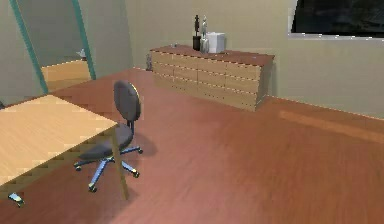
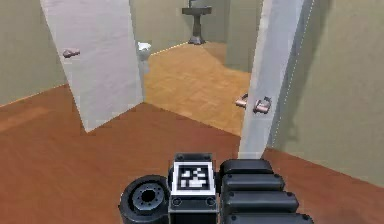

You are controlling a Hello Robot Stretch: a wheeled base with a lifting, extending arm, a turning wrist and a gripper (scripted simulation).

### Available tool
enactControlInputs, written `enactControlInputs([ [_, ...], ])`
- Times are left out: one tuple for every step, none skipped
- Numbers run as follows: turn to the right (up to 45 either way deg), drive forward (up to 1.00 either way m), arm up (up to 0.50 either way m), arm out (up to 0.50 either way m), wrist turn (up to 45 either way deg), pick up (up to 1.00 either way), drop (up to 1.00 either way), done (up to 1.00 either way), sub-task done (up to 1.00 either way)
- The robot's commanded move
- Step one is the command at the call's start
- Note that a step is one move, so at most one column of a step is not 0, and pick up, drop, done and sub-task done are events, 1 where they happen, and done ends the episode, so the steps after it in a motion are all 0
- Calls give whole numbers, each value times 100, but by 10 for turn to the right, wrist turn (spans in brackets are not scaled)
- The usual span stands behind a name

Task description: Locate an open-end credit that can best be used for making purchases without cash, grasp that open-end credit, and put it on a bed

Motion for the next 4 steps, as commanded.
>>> enactControlInputs([
  [0,100,0,0,0,0,0,0,0],
  [-120,0,0,0,0,0,0,0,0],
  [0,10,0,0,0,0,0,0,0],
  [120,0,0,0,0,0,0,0,0],
])
